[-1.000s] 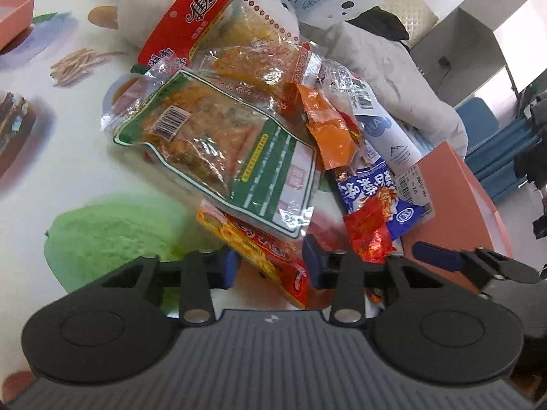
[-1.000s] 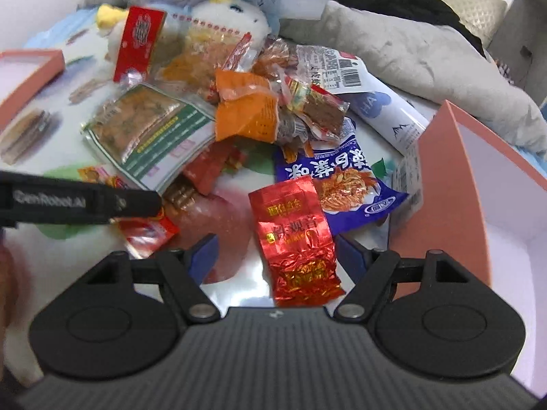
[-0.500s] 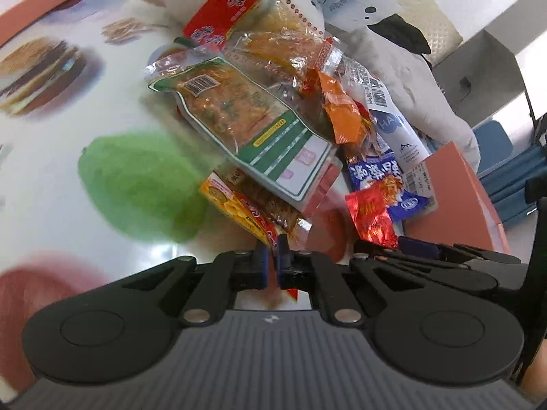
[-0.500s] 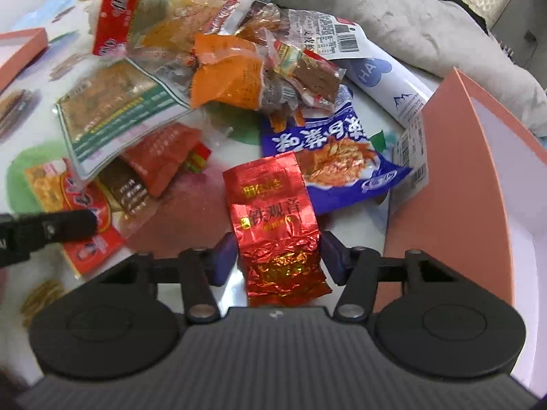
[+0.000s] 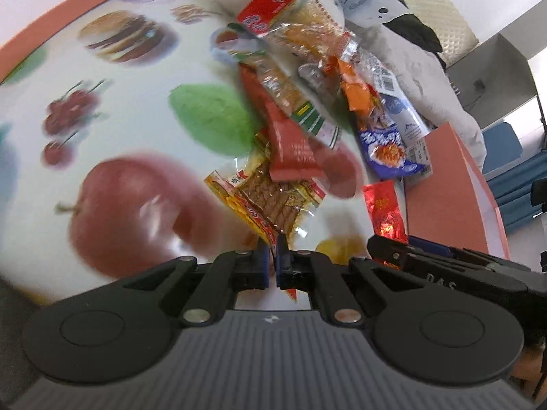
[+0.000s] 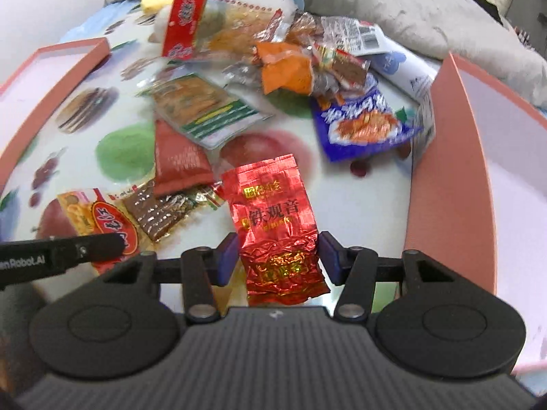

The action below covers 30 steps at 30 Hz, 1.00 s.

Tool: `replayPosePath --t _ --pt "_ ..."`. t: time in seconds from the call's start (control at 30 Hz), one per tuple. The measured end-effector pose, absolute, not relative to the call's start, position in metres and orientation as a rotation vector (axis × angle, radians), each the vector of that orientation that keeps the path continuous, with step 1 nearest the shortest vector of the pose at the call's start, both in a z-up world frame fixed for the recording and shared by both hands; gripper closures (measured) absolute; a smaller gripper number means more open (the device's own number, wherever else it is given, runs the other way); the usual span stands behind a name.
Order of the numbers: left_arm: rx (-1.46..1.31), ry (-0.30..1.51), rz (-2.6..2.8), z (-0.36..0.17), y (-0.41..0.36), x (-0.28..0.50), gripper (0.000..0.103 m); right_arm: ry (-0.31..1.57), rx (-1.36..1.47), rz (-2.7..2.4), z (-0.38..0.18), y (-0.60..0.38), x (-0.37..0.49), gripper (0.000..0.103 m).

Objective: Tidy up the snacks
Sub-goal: 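Grasp the vacuum-packed dried tofu with the left tool while the right tool lifts the tea packet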

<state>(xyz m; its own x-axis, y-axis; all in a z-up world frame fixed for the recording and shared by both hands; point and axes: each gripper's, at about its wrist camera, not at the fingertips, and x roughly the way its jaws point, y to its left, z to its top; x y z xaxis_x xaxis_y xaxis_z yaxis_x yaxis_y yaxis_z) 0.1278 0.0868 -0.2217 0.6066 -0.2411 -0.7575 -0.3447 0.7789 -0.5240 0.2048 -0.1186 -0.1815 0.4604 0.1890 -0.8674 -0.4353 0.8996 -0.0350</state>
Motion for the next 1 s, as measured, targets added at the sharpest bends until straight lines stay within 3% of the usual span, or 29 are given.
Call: replayPosePath --t 0.3,0.37,0.43,0.5,0.8,1.0 --pt "-0.663 1.052 0.031 -0.221 0.088 0.097 0.094 1.068 -0.183 0.371 -0.193 -0.138 0.173 0.049" --pt "-0.627 1.078 0.029 -0.220 0.086 0.097 0.081 1.056 -0.182 0.352 -0.194 -0.141 0.171 0.049" --pt "-0.572 1.113 0.024 -0.215 0.084 0.097 0.036 1.051 -0.174 0.345 -0.196 -0.144 0.172 0.049" --pt "-0.501 1.114 0.032 -0.206 0.079 0.091 0.023 1.051 -0.159 0.351 -0.200 -0.147 0.172 0.048" --pt "-0.242 1.095 -0.038 -0.178 0.068 0.104 0.010 1.080 -0.104 0.389 -0.198 -0.161 0.168 0.045" --pt "-0.060 1.106 -0.160 -0.185 0.039 0.133 0.009 1.044 -0.142 0.450 -0.202 -0.163 0.165 0.044"
